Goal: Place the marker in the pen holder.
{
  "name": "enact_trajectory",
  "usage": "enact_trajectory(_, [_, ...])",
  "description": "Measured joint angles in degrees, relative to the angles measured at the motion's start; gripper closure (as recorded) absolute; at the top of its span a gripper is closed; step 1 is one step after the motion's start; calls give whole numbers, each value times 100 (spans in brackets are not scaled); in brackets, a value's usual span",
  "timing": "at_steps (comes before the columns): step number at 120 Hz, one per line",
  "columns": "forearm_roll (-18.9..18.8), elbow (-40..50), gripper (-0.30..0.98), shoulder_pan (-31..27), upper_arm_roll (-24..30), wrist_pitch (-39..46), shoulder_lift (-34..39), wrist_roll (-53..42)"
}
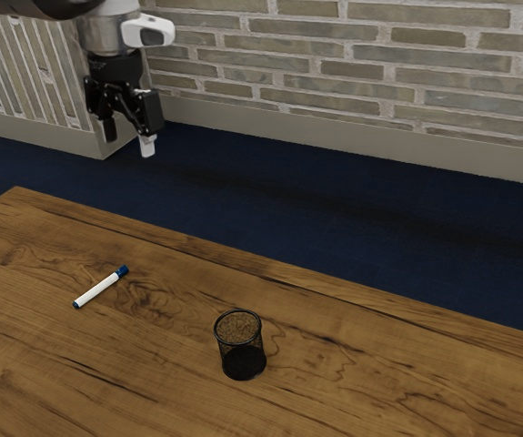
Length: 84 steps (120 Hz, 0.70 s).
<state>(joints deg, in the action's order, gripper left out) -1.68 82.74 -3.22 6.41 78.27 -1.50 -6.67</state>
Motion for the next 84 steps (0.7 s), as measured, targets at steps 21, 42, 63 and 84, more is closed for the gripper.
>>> enact_trajectory(21, [-91,454,0,-192,40,207,4,-12])
enact_trajectory(42, [-128,1739,0,-31,-643,1433,-915,-105])
enact_trajectory(63, [-104,1842,0,-309,-1110,3228,-2238,-434])
enact_trajectory(84, [-94,2139,0,-309,-1321,4362,-2341,-791])
